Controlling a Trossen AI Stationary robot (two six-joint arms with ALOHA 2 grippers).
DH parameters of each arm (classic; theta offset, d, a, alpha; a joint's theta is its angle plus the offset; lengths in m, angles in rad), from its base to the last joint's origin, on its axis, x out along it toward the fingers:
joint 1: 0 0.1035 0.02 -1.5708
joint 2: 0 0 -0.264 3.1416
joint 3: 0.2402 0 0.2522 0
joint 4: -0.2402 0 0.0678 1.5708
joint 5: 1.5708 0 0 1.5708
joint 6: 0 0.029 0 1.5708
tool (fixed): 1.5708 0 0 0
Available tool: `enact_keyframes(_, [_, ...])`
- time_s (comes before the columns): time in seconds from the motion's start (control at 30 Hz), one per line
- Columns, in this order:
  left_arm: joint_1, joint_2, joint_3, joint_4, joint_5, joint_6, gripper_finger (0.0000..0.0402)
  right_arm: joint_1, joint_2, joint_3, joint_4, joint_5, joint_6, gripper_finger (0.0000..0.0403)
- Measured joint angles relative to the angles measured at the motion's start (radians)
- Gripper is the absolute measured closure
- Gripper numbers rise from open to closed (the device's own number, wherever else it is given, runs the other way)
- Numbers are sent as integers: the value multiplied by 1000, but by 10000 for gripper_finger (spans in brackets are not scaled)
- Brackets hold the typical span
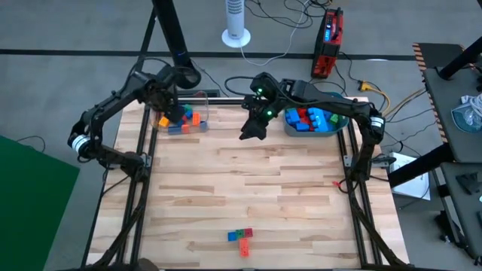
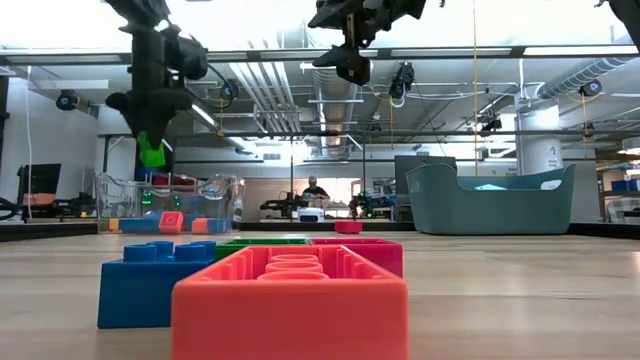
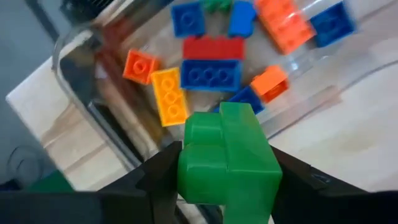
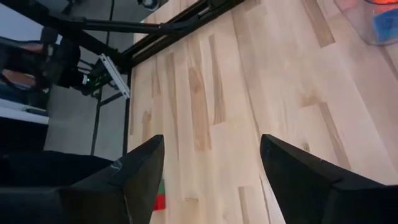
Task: Sort blocks by size
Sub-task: Put the big green game piece into the blue bin, then put the small red game piece into the transparent bin
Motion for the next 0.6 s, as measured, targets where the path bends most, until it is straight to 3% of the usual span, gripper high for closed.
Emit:
enact_keyframes(0.13, [1, -1, -43, 9, -64, -24, 200, 0, 0, 0, 32, 14, 21, 141])
enact_keyframes(0.37, [-8, -21, -56, 13, -54, -52, 169, -2, 4, -1, 74, 90, 66, 135])
enact_keyframes(0.6, [-47, -137, -77, 28, 166, -191, 165, -35, 58, -1, 96, 182, 186, 163])
